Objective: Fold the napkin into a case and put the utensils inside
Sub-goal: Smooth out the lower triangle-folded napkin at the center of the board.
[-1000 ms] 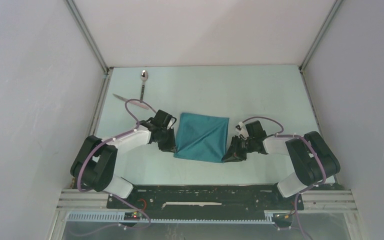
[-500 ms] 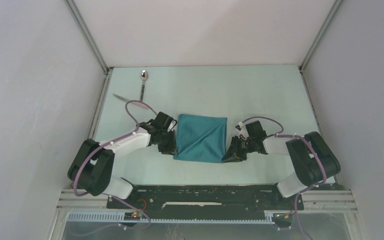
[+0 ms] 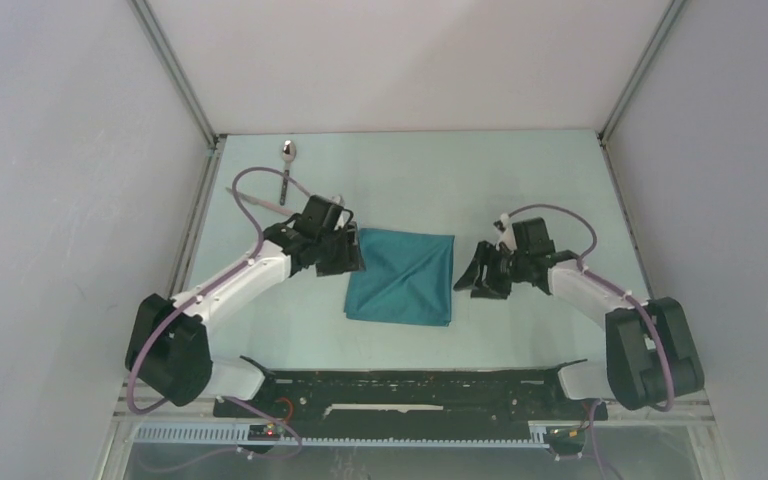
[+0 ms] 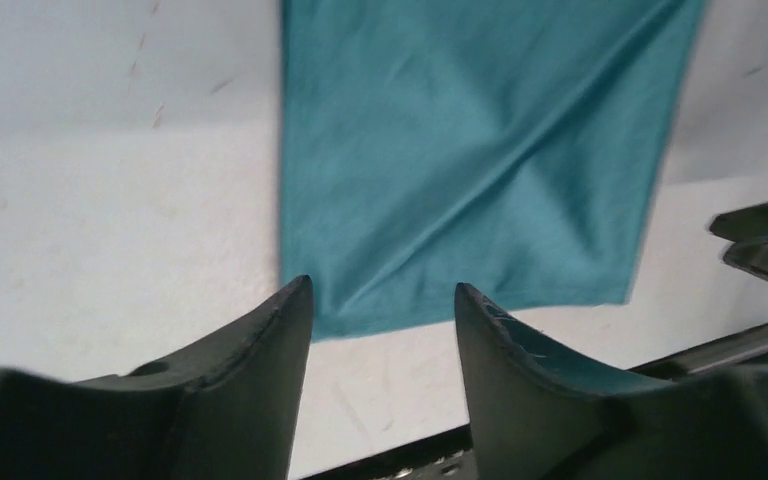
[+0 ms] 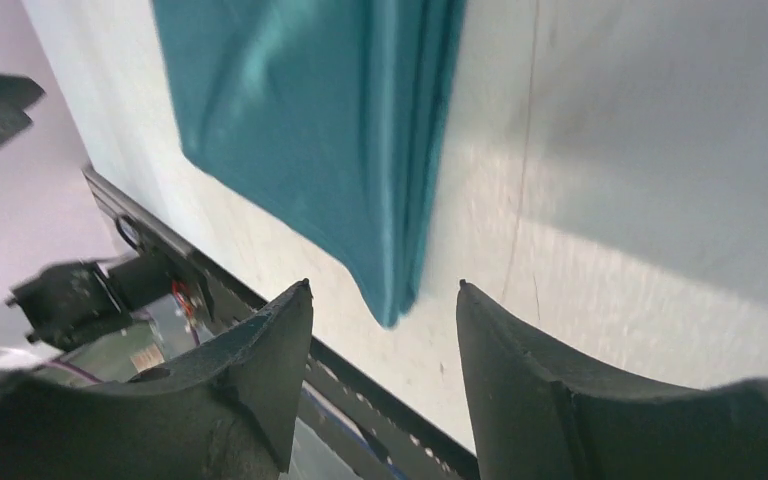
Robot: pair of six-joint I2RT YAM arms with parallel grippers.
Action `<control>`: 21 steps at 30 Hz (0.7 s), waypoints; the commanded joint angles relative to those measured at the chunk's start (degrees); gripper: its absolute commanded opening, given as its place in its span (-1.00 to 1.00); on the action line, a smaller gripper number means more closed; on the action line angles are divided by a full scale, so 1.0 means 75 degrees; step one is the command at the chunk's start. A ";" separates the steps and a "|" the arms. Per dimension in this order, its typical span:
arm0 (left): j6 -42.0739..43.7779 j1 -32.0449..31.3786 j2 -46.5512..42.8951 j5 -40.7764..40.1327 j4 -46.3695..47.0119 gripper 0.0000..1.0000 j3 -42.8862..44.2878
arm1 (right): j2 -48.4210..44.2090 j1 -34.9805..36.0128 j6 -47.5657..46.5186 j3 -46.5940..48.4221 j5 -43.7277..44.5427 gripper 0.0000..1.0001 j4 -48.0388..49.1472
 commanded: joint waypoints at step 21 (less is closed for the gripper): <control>-0.1445 0.1546 0.5011 0.1902 0.3612 -0.66 0.2461 | 0.3144 0.0223 0.0839 0.0845 -0.1417 0.12 0.2826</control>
